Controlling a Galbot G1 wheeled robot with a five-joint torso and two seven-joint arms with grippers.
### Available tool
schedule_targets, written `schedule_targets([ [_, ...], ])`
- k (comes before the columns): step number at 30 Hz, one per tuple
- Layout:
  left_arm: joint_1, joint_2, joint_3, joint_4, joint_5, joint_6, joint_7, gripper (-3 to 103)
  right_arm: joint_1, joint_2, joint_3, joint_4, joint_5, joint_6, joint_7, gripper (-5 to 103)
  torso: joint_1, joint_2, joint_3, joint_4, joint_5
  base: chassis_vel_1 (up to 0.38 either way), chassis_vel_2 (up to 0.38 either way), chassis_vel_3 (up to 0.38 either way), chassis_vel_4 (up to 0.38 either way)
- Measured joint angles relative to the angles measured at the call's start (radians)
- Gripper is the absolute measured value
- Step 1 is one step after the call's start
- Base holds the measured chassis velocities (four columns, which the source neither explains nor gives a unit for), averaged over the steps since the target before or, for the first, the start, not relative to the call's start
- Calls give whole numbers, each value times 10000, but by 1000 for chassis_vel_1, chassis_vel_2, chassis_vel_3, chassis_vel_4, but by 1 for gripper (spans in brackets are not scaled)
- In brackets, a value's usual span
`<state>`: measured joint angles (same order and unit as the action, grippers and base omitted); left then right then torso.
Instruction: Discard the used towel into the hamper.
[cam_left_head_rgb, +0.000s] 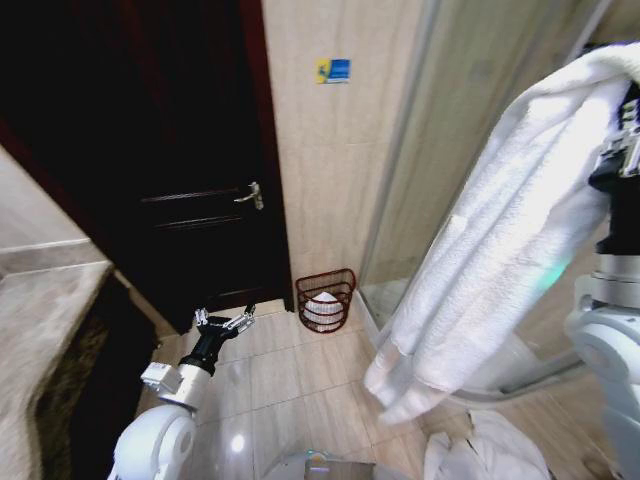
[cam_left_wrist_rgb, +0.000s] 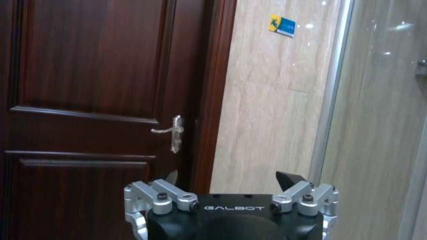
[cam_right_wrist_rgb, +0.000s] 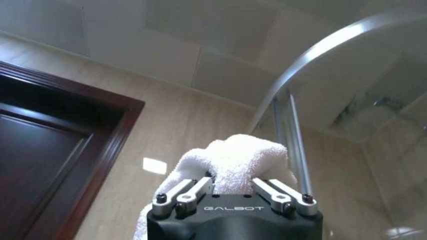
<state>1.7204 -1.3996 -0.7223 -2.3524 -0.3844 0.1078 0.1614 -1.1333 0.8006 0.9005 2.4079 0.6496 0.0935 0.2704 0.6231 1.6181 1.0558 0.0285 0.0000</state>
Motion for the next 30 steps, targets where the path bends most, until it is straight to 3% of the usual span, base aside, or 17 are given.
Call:
schedule_targets([
  [11,-1,0,0,0,0,0,0,99,1267,444,-1627,-460,-351,-75,113,12,1,0,1,0,1,0,0,0,0],
  [30,-1,0,0,0,0,0,0,99,1330,778,-1637,-398,-429,-470,75,12,1,1,-1,-1,2,1,1,-2,-3],
])
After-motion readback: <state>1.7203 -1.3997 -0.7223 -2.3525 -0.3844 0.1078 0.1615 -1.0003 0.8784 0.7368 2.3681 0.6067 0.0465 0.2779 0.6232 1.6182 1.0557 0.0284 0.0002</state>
